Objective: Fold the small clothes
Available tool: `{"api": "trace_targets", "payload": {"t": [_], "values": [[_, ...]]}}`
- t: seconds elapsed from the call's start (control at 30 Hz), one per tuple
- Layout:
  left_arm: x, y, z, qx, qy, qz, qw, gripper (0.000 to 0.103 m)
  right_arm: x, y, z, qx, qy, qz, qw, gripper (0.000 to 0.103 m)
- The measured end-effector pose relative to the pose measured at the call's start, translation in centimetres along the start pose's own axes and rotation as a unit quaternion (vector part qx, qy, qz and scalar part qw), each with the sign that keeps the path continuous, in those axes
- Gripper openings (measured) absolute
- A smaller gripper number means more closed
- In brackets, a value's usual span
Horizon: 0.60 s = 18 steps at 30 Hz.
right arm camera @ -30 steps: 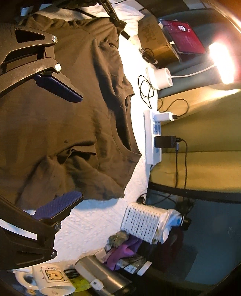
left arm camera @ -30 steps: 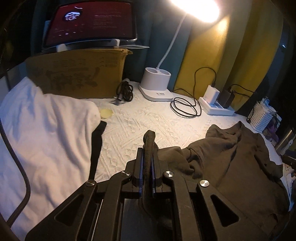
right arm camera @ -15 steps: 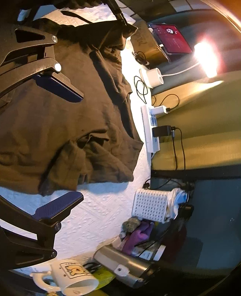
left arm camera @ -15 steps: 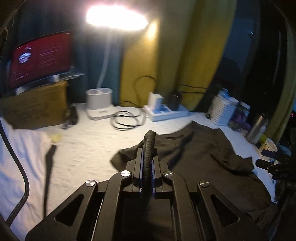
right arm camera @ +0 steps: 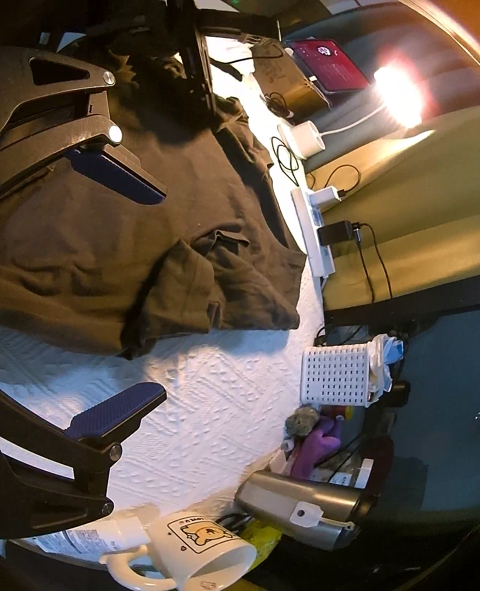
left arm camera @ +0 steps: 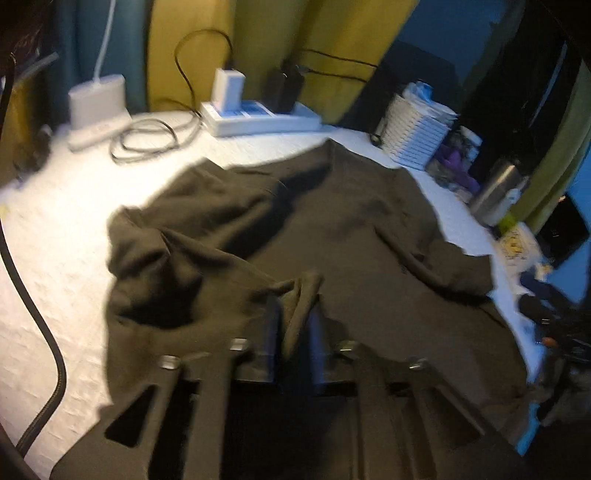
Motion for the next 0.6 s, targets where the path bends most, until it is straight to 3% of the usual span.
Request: {"api": "trace_targets", "payload": {"t": [0.03, 0.07, 0.23, 0.4, 0.47, 0.6], "values": [[-0.2, 0.0, 0.6, -0.003, 0.006, 0.002, 1.0, 0.05, 0.0, 0.0, 0.0, 0.0, 0.0, 0.0, 1.0, 0.098], [-0.1, -0.2, 2.0, -0.013, 0.01, 0.003, 0.9999, 0.056, 0.0, 0.0, 0.0, 0.0, 0.0, -0.001, 1.0, 0.098], [2.5, -0.8, 7.6, -0.058, -0.021, 0.001, 0.9981, 0.057, 0.1, 0.3, -0.4, 0.003, -0.001, -0.006, 1.0, 0.098], [7.0, 0.8, 8.3, -0.047, -0.077, 0.02, 0.9957, 0.057, 0.8, 0.6, -1.1, 0.014, -0.005, -0.01, 1.0, 0.098], [8.1, 1.7, 8.1, -0.038, -0.073, 0.035, 0.996, 0.057, 1.2, 0.6, -1.2, 0.014, -0.006, -0.007, 1.0, 0.098], [7.6, 3.3, 7.4, -0.015, -0.03, 0.032, 0.9989, 0.057, 1.8, 0.4, -0.9, 0.016, -0.002, 0.003, 1.0, 0.098]]}}
Point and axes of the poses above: each gripper's, at about its wrist camera, not at the fingertips, and z roughly against the way its jaws point, x to its left, y to its underside, the point moved 1 cm from there along -z, roughly the way its jaws point, and after that the axes turned 15 degrees about -x, right-handed, at the moved point
